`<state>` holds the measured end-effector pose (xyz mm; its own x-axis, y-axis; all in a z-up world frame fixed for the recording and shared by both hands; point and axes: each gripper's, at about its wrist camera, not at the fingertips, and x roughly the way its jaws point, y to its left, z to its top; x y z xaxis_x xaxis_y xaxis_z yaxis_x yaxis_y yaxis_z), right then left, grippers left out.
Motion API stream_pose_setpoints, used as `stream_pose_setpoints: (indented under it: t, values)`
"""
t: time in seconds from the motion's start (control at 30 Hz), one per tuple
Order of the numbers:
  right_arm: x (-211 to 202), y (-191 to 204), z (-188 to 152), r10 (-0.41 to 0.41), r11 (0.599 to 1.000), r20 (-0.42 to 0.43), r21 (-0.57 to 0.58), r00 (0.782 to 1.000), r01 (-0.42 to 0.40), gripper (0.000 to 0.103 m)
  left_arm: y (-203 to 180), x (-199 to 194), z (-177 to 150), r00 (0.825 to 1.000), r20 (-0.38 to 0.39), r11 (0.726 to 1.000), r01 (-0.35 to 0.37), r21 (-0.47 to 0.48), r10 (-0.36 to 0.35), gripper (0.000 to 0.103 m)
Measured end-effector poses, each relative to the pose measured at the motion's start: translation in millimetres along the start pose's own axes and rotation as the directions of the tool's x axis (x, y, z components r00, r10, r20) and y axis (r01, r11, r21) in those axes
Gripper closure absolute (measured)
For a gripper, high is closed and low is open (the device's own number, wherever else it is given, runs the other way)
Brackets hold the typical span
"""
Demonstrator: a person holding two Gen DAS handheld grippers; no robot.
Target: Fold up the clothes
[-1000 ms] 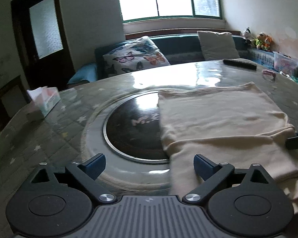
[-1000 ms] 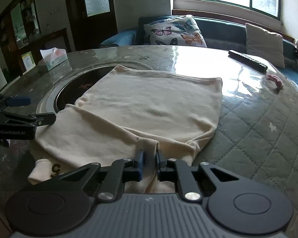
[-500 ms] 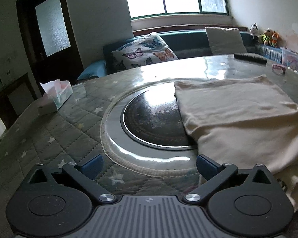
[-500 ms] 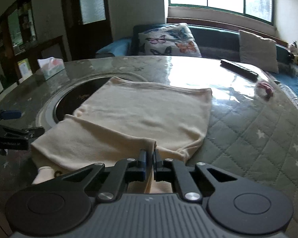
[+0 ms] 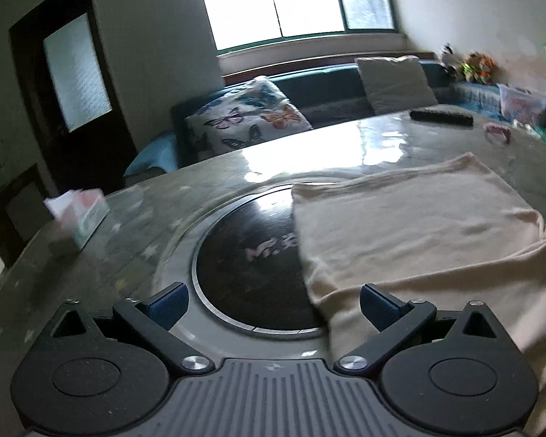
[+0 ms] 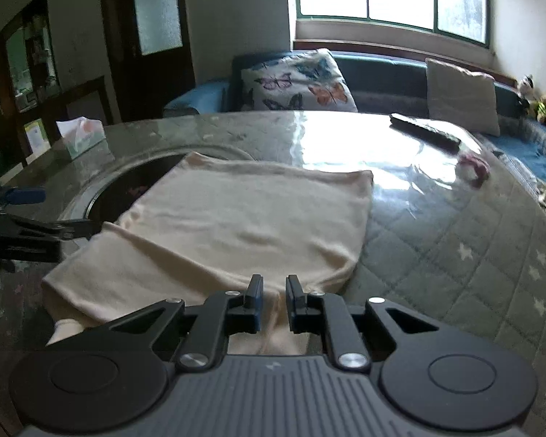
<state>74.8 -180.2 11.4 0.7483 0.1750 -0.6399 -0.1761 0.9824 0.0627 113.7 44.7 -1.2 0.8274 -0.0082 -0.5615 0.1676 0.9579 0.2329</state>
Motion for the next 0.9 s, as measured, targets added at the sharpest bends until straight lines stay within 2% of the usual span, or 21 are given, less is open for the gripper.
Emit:
stream_pose_setpoints:
  t: [0.27, 0.43, 0.57, 0.73, 0.83, 0.9]
  values:
    - [24, 7, -5, 0.038, 0.997, -0.048, -0.068, 0.998, -0.041, 0.090, -1, 30, -6, 0.998, -0.052, 0.999, -0.040, 0.020, 0.041, 0.000]
    - [21, 5, -2, 0.041, 0.995, -0.048, -0.089, 0.998, -0.045, 0.090, 0, 27, -7, 0.998, -0.042, 0.999, -0.038, 0.031, 0.039, 0.000]
    - [7, 13, -4, 0.060, 0.987, -0.044, -0.144, 0.997, -0.065, 0.082, 2, 17, -7, 0.999, -0.027, 0.998, -0.043, 0.041, 0.044, 0.001]
    - [-4, 25, -18, 0.097, 0.970, -0.073, -0.214, 0.993, -0.111, 0.082, -1, 4, -12, 0.999, -0.006, 0.997, -0.042, 0.071, 0.042, 0.000]
    - [-2, 26, -28, 0.085, 0.967, -0.108, -0.232, 0.990, -0.109, 0.082, -4, 1, -17, 0.999, -0.005, 0.995, -0.046, 0.092, 0.047, 0.000]
    - [-5, 27, -27, 0.087, 0.963, -0.101, -0.244, 0.991, -0.110, 0.082, -5, -1, -21, 0.999, -0.004, 0.993, -0.049, 0.106, 0.050, 0.000]
